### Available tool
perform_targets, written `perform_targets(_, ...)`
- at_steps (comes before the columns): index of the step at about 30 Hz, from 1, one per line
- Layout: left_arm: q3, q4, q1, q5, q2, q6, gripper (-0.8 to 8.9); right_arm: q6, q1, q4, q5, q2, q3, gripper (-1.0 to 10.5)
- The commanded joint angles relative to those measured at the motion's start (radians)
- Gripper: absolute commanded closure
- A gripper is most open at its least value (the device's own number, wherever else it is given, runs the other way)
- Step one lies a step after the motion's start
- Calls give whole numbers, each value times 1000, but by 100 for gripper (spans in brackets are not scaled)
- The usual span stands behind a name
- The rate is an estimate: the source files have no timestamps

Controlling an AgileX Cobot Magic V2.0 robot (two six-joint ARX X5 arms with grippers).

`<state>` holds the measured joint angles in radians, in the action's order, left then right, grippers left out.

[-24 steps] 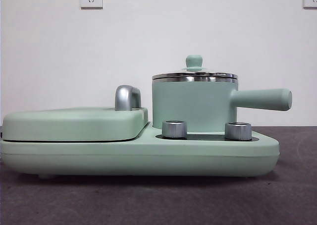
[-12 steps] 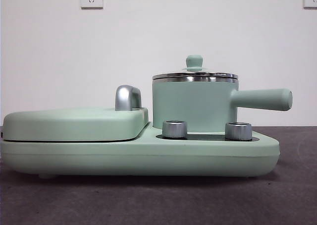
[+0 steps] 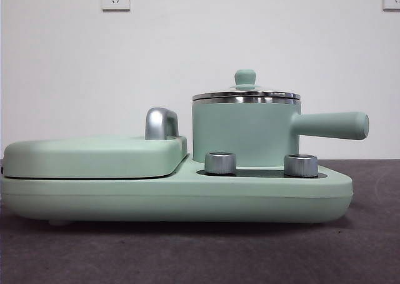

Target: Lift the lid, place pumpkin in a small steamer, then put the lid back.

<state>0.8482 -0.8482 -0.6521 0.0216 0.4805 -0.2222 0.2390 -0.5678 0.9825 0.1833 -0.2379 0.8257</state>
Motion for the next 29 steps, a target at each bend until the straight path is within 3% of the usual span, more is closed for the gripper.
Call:
perform_targets(1, 8, 10, -5, 2, 3, -6, 807, -5, -6, -13, -1, -2, 6, 932)
perform_targets(10, -15, 26, 5, 2, -58, -3, 807, -5, -6, -13, -1, -2, 6, 932)
perform_targets(14, -48, 55, 70, 2, -100, 0, 807, -5, -6, -13, 0, -2, 6, 932)
perform_targets(18, -153, 176, 170, 2, -150, 22, 807, -5, -6, -13, -1, -2, 6, 932)
perform_targets(21, -294, 307, 262, 2, -218, 100, 807, -5, -6, -13, -1, -2, 6, 932)
perform_targets(26, -562, 544, 415, 2, -332, 106, 807, -5, -6, -13, -1, -2, 6, 932)
perform_targets(29, -676, 608, 484, 2, -377, 106, 807, -5, -6, -13, -1, -2, 6, 932)
